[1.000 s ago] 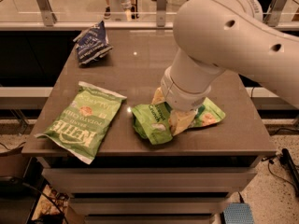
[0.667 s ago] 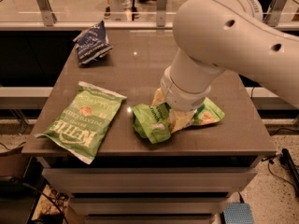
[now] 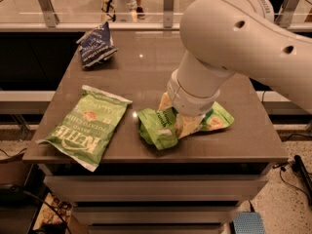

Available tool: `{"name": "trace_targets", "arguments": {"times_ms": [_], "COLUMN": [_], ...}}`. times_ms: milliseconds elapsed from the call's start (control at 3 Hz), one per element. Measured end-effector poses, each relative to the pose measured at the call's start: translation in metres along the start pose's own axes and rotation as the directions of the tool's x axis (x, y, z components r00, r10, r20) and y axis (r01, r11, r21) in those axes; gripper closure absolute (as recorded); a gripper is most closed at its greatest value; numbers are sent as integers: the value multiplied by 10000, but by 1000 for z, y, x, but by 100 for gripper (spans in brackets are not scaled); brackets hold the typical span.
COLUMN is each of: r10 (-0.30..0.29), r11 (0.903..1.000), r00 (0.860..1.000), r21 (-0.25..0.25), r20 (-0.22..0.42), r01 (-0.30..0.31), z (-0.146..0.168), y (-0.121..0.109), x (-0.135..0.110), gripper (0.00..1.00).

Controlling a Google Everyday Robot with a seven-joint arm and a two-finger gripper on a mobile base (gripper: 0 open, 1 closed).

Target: Move green rice chip bag near blue chip bag

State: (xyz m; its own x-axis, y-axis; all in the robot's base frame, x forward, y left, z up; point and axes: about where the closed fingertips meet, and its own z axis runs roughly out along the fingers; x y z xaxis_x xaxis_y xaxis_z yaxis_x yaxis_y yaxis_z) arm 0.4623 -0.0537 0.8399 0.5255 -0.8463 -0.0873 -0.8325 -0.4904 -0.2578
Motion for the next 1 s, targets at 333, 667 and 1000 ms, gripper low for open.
{"name": "trace_targets", "arguments": {"times_ms": [333, 667, 1000], "r10": [125, 287, 462], "r11": [9999, 9993, 9977], "r00": [9999, 9991, 9971], "r21": [74, 254, 533], "r20": [-103, -318, -604], "r01": [-125, -279, -430], "z": [-10, -22, -42], "y": [-6, -23, -46], "x": [1, 13, 32], "gripper": [100, 100, 100]}}
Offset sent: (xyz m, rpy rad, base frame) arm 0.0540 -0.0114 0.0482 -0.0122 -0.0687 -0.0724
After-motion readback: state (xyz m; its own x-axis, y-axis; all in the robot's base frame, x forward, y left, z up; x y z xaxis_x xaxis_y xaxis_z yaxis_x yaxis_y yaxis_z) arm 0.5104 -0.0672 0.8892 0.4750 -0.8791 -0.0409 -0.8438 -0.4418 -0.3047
